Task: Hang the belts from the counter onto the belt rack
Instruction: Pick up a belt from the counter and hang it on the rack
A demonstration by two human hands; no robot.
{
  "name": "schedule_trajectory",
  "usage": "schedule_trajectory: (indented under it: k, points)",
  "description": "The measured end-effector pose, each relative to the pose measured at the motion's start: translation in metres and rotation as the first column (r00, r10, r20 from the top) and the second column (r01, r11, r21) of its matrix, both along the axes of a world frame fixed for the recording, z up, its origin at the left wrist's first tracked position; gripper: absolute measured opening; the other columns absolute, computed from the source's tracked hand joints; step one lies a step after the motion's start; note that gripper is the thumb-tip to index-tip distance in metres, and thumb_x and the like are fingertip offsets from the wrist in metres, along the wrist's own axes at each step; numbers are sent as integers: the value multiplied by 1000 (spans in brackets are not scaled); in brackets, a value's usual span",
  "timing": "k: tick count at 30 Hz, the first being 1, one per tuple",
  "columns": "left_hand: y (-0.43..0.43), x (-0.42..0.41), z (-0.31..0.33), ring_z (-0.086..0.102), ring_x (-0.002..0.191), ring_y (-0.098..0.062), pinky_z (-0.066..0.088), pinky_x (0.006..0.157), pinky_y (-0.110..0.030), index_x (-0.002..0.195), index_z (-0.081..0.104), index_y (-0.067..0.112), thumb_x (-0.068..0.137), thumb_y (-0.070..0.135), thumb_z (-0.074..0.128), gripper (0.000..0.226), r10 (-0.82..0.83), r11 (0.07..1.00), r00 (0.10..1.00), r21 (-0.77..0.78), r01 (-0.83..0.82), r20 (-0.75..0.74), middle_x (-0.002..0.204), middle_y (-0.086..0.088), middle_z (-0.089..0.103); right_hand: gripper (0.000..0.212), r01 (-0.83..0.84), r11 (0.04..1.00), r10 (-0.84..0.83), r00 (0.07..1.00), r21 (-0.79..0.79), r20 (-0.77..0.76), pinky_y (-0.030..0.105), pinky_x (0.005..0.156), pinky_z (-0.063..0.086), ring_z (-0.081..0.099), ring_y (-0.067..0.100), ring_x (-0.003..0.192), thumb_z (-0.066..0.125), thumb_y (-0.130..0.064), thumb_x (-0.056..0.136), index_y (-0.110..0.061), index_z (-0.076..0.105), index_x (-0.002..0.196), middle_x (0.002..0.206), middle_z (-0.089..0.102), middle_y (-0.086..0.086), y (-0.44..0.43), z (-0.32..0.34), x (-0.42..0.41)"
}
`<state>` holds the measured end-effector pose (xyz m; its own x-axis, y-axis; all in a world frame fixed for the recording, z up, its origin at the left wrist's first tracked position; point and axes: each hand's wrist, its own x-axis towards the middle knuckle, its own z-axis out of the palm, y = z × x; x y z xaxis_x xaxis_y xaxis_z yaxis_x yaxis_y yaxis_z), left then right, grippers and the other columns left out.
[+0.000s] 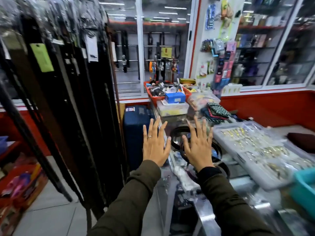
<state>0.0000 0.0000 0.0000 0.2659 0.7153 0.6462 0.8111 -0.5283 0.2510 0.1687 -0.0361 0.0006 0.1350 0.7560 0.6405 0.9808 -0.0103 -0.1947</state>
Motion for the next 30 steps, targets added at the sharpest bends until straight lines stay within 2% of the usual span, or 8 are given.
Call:
schedule_trajectory:
  k: [5,10,12,15,18,22,26,30]
  points:
    - [-5,40,-36,-13,159,-20,-6,129,-46,162,9,24,106,49,30,65,-227,934,954,-321,156,-197,171,4,-9,58,54,946,-63,998,-318,-19,55,127,-2,5,24,159,41,-23,98,-22,30,155,169,19,-2,-24,-36,53]
    - [-3,73,-58,0,159,-22,-4,128,-48,162,15,17,103,58,33,74,-456,804,822,-554,216,-341,171,0,12,56,67,763,-23,997,-643,76,64,121,-12,14,26,157,44,-21,97,-21,34,153,162,33,2,-33,-53,84]
    - [-4,85,-62,12,157,-26,-2,128,-51,160,23,16,101,57,37,73,-472,795,782,-579,179,-406,167,-5,25,49,37,723,14,998,-690,67,66,117,-17,26,25,153,46,-29,99,-23,43,148,154,46,5,-33,-56,88]
    - [-2,99,-62,35,147,-31,8,126,-55,152,39,16,100,46,49,61,-443,820,768,-556,138,-462,153,-9,44,43,38,739,4,998,-672,61,64,117,-18,47,23,140,46,-19,97,-27,53,139,138,60,4,-30,-58,94]
    - [1,105,-62,42,140,-33,16,125,-53,148,44,16,101,36,52,52,-399,846,774,-523,104,-491,146,-10,50,39,64,754,13,994,-653,112,61,120,-15,55,24,130,46,-18,96,-26,59,132,127,63,4,-25,-61,98]
    - [1,109,-63,51,132,-32,14,127,-48,140,52,13,102,26,49,40,-356,875,780,-476,84,-516,139,-11,54,39,45,768,70,986,-638,153,49,125,9,58,25,123,45,-16,97,-24,61,132,127,62,5,-23,-62,99]
    - [-3,106,-64,56,126,-32,16,126,-43,137,54,12,103,20,45,36,-328,891,822,-440,107,-466,136,-10,55,35,-35,804,100,992,-594,76,41,95,50,59,29,115,53,-20,98,-21,64,131,121,63,6,-34,-57,98]
    - [-5,92,-54,57,121,-29,32,115,-39,133,56,15,103,23,46,32,-306,914,862,-377,148,-404,132,-8,55,34,-71,844,121,991,-532,59,42,84,55,63,29,112,56,-21,97,-20,65,130,120,65,5,-39,-40,88]
